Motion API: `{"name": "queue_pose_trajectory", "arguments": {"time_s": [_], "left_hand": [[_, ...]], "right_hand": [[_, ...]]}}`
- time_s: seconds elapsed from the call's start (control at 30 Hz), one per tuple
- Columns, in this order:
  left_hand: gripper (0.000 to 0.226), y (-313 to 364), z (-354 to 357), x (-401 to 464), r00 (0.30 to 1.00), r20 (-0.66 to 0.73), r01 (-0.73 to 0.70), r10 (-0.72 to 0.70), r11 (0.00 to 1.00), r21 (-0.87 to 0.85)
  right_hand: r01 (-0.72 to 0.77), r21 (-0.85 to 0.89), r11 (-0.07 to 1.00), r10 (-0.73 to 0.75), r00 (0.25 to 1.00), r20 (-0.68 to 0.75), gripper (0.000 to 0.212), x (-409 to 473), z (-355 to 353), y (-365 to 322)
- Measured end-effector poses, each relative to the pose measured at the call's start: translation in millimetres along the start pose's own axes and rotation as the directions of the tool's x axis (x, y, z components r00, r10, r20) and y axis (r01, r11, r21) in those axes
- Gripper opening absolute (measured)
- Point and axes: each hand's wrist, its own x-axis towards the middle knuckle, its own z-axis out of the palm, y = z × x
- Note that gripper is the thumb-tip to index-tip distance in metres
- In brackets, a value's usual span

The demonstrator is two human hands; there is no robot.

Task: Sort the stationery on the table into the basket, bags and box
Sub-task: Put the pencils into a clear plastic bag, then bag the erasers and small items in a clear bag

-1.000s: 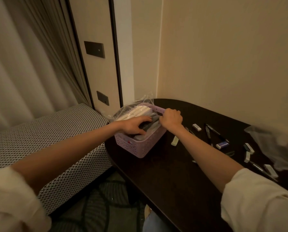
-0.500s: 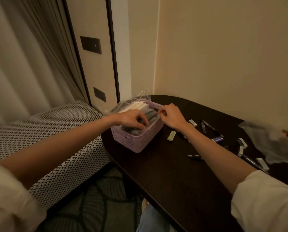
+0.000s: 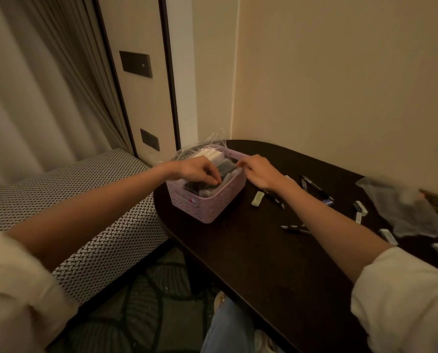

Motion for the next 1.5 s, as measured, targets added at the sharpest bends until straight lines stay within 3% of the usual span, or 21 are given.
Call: {"name": "queue_pose_trajectory", "arguments": {"time_s": [0.13,0.23,0.47,0.7,0.87,1.0,1.23,1.4,1.5], "left_hand": [[0.017,21.6,16.3,12.5,0.935,-0.34,-0.12,0.103,0.992,-0.03],[0.022,46.8,34.2,28.6,0.886,-0.442,-0.189,0.142,0.98,-0.064],[0.023,103.9,81.9,61.4,0.905,-0.399,-0.241,0.15,0.952,-0.188],[0.027,155.3,142.9,93.7,0.931,-0.267,-0.309,0.249,0.926,-0.216],[0.042,187.8,183.3,115.6,0.938,-0.159,-0.333,0.309,0.93,-0.157],[0.044,206.3,204.3,128.1,0.935,-0.111,-0.35,0.338,0.929,-0.123],[0.045,236.5,202.0,163.1,0.867,-0.12,-0.472,0.484,0.874,0.116],[0.048,260.2,197.6,210.0,0.829,-0.089,-0.522,0.552,0.821,0.233],[0.048,269.8,202.0,238.4,0.818,-0.059,-0.537,0.572,0.796,0.279]], "right_hand": [[-0.117,0.112,0.987,0.135,0.977,-0.168,0.034,-29.1,-20.7,17.5],[-0.219,0.092,0.971,0.232,0.958,-0.167,0.035,-57.0,-24.1,41.0],[-0.478,0.058,0.877,0.481,0.871,-0.094,0.031,-159.9,-21.3,101.0],[-0.631,-0.015,0.776,0.615,0.761,-0.204,0.031,-250.2,-30.9,148.6],[-0.789,-0.12,0.603,0.719,0.603,-0.345,0.041,-302.6,-43.3,175.3],[-0.848,-0.074,0.524,0.789,0.517,-0.333,0.044,-326.7,-55.0,193.4],[-0.85,-0.171,0.499,0.82,0.526,-0.226,0.063,-318.3,-80.2,230.5],[-0.793,-0.276,0.543,0.784,0.597,-0.171,0.068,-292.5,-96.0,279.3],[-0.799,-0.287,0.529,0.802,0.581,-0.138,0.069,-283.1,-100.0,315.2]]}}
